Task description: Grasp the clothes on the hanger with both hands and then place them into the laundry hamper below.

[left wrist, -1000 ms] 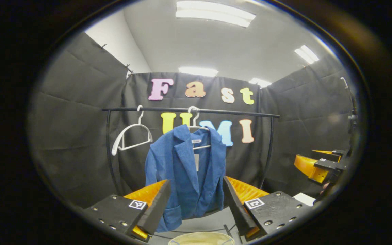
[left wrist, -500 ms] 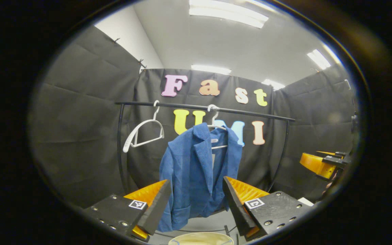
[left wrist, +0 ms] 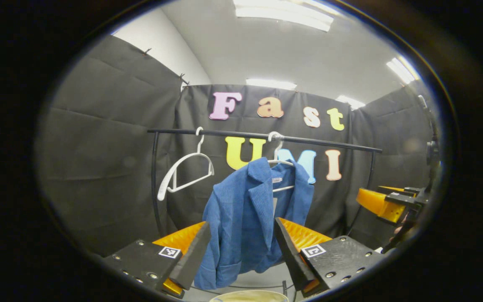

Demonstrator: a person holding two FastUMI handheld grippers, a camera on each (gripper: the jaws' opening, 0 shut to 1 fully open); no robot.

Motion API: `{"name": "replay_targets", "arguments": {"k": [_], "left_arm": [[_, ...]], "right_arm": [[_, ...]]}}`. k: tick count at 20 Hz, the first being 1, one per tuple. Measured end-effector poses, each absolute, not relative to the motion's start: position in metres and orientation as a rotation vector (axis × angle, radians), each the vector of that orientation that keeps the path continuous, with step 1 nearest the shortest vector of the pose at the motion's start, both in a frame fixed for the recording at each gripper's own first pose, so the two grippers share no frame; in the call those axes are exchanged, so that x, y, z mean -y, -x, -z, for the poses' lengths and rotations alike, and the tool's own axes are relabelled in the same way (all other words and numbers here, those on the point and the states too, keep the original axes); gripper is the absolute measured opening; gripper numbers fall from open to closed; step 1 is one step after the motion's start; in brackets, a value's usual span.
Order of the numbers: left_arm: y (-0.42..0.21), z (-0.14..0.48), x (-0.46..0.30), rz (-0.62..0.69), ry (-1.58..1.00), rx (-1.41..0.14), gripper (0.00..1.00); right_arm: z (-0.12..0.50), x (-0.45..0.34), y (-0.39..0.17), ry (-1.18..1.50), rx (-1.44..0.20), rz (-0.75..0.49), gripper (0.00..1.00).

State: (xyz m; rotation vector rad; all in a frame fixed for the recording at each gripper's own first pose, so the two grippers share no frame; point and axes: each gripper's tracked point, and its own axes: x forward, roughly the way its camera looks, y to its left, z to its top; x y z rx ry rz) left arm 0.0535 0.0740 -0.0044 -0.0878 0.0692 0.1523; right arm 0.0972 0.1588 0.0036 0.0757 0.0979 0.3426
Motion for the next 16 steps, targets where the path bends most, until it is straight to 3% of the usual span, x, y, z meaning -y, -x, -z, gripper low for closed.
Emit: {"name": "replay_targets", "arguments": {"k": [16], "left_arm": [[-0.166,0.041,-0.050,-0.291,0.153,-0.200,0.88]], "right_arm": [[0.064,-0.219,-0.214,-0.143,-0.248,-0.564,0.94]]}}
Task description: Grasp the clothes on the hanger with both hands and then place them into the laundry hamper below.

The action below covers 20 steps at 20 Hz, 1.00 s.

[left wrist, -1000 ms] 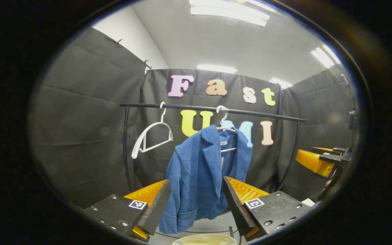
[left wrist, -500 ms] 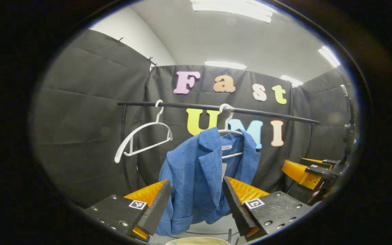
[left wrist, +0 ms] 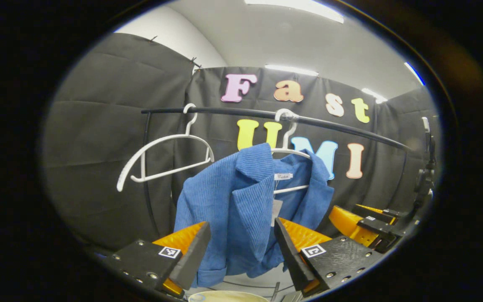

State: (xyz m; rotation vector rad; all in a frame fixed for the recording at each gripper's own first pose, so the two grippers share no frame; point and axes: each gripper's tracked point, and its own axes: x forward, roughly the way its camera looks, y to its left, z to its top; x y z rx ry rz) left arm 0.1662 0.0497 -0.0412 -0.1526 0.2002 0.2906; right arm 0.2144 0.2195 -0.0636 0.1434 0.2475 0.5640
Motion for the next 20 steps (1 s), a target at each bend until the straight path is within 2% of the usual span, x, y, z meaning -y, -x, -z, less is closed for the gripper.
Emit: {"name": "replay_targets", "arguments": {"k": [10,11,12,18,20], "left_arm": [[-0.235,0.060,-0.048,-0.374,0.160,-0.229,0.87],[-0.239,0.061,-0.051,-0.388,0.152,-0.231,0.88],[-0.243,0.064,-0.056,-0.406,0.148,-0.235,0.88],[-0.257,0.079,-0.076,-0.486,0.174,-0.250,0.88],[-0.259,0.078,-0.080,-0.496,0.166,-0.237,0.85]], "right_arm": [[0.088,-0.259,-0.270,-0.211,-0.275,-0.606,0.95],[0.090,-0.261,-0.274,-0.222,-0.281,-0.610,0.91],[0.093,-0.264,-0.277,-0.233,-0.292,-0.616,0.95],[0.103,-0.281,-0.287,-0.246,-0.332,-0.655,0.94],[0.101,-0.285,-0.289,-0.236,-0.331,-0.667,0.93]]}}
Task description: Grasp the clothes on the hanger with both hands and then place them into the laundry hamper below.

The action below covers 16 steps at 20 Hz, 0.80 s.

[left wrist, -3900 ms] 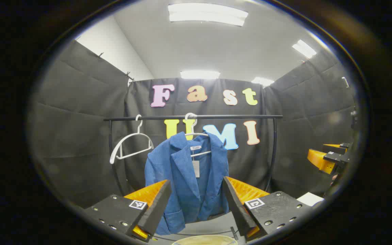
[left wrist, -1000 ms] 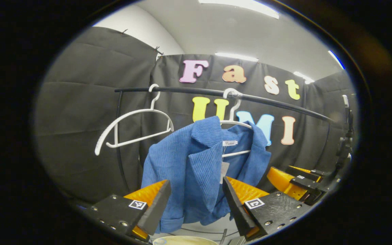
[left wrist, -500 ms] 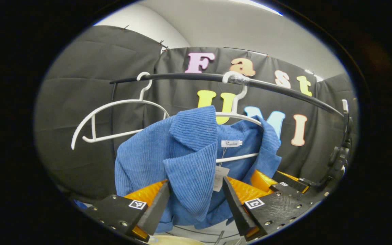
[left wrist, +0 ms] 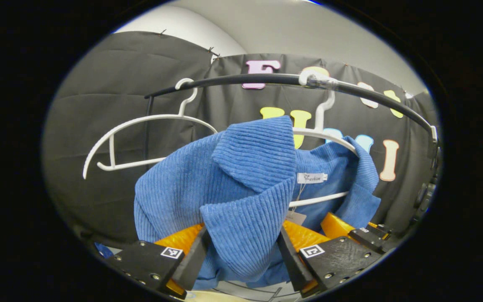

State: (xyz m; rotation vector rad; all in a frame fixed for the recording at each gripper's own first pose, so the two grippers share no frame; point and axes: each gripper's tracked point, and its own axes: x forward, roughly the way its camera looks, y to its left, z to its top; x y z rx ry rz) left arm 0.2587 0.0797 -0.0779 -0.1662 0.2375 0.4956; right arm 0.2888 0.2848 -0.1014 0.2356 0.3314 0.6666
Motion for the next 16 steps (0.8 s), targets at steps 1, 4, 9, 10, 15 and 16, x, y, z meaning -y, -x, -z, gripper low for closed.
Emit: {"name": "replay_targets", "arguments": {"k": [1,4,9,10,15,16], "left_arm": [[-0.260,0.077,-0.081,-0.499,0.165,-0.227,0.75],[-0.264,0.078,-0.075,-0.468,0.187,-0.208,0.45],[-0.264,0.074,-0.069,-0.448,0.186,-0.193,0.04],[-0.262,0.071,-0.072,-0.443,0.180,-0.185,0.03],[-0.246,0.052,-0.069,-0.436,0.185,-0.153,0.03],[-0.241,0.048,-0.070,-0.440,0.185,-0.145,0.03]], "right_arm": [[0.099,-0.286,-0.289,-0.237,-0.324,-0.678,0.90],[0.096,-0.283,-0.296,-0.218,-0.299,-0.672,0.59],[0.097,-0.276,-0.298,-0.223,-0.300,-0.654,0.04],[0.096,-0.277,-0.295,-0.228,-0.313,-0.671,0.03],[0.089,-0.268,-0.295,-0.175,-0.288,-0.667,0.01],[0.087,-0.266,-0.297,-0.158,-0.270,-0.654,0.01]]}}
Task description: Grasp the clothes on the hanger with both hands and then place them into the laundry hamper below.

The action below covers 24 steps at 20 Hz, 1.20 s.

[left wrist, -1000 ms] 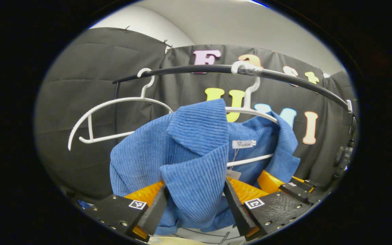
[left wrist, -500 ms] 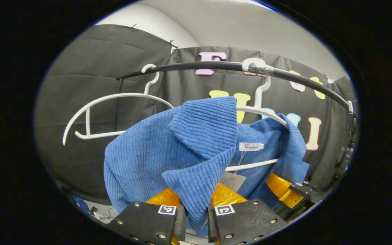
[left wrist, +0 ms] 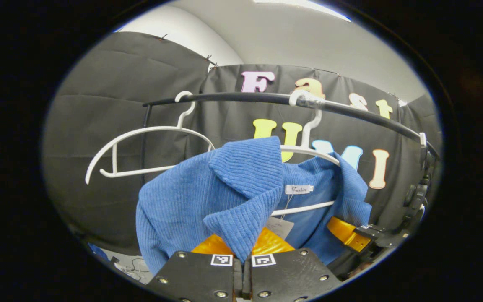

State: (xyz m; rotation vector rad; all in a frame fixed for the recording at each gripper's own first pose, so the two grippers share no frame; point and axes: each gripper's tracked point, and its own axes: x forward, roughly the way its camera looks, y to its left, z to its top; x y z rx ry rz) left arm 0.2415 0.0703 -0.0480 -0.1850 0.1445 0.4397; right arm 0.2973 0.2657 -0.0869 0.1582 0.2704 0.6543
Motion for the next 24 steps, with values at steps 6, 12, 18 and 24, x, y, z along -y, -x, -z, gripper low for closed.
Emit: {"name": "replay_targets", "arguments": {"k": [6,12,18,24], "left_arm": [[-0.220,0.026,-0.089,-0.459,0.183,-0.121,0.02],[-0.202,0.013,-0.117,-0.463,0.156,-0.129,0.01],[-0.189,0.000,-0.154,-0.451,0.106,-0.138,0.02],[-0.193,-0.015,-0.188,-0.407,-0.012,-0.126,0.03]], "right_arm": [[0.071,-0.243,-0.306,-0.136,-0.209,-0.591,0.02],[0.056,-0.223,-0.321,-0.142,-0.161,-0.504,0.02],[0.043,-0.206,-0.340,-0.161,-0.099,-0.397,0.04],[0.020,-0.188,-0.354,-0.126,0.011,-0.278,0.03]]}}
